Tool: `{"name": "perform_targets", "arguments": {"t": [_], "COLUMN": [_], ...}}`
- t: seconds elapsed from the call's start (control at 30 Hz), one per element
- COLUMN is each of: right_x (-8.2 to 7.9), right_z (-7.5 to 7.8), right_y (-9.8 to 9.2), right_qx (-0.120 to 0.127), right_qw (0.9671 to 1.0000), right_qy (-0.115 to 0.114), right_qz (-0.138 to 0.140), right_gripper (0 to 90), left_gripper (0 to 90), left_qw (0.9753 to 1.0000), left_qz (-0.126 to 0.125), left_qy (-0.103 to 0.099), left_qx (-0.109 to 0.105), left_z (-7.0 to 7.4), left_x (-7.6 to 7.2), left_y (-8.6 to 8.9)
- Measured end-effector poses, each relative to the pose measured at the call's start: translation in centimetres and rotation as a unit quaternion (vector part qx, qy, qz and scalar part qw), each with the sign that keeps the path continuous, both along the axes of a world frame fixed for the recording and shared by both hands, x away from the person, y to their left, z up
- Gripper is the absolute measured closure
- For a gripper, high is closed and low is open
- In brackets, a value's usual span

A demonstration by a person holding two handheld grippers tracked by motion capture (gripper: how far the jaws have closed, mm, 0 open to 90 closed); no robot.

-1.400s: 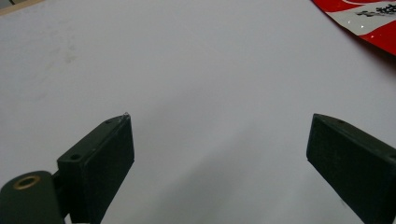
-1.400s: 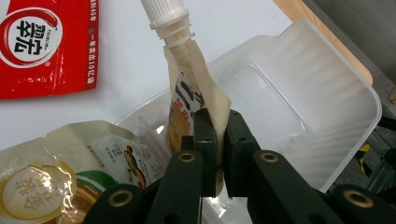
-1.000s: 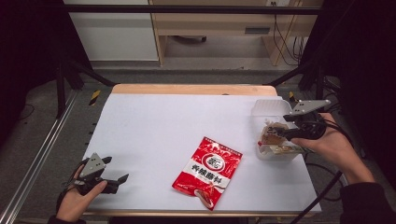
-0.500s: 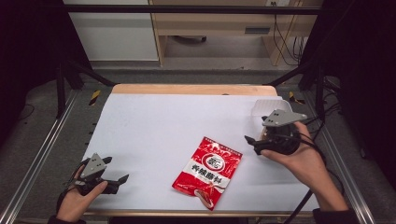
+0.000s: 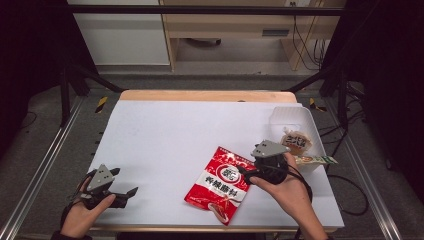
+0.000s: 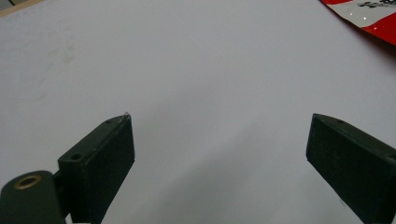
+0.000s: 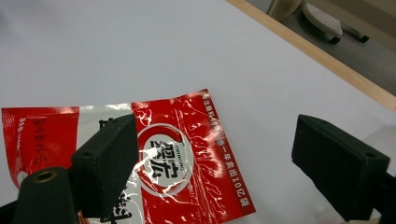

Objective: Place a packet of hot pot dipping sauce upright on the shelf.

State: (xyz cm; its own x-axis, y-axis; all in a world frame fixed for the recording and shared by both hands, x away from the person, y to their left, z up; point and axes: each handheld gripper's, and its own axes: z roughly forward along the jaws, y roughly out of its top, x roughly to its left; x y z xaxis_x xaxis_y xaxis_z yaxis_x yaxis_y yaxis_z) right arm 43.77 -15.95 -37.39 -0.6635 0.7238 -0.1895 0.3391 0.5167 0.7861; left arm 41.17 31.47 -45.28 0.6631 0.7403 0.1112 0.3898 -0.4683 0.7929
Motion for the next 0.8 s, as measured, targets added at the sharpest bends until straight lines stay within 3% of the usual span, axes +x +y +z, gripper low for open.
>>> {"name": "perform_targets", "arguments": {"t": [0.37,0.8], "right_x": [0.0,0.6], "right_z": [-2.6,-6.2], "right_y": [0.7,0.2], "right_qx": [0.025,0.001], "right_qw": [0.999,0.9969], "right_qy": [0.007,0.021], "right_qz": [-0.037,-0.076], "right_gripper": [21.3,21.6], "left_gripper": [7.6,7.6], "left_qw": [1.0,1.0], "left_qz": [-0.001,-0.004], "left_qy": [-0.002,-0.001], "left_qx": [0.001,0.006], "left_z": [0.0,-0.1], "left_x": [0.0,0.0], "left_y": [-0.1,-0.3]}}
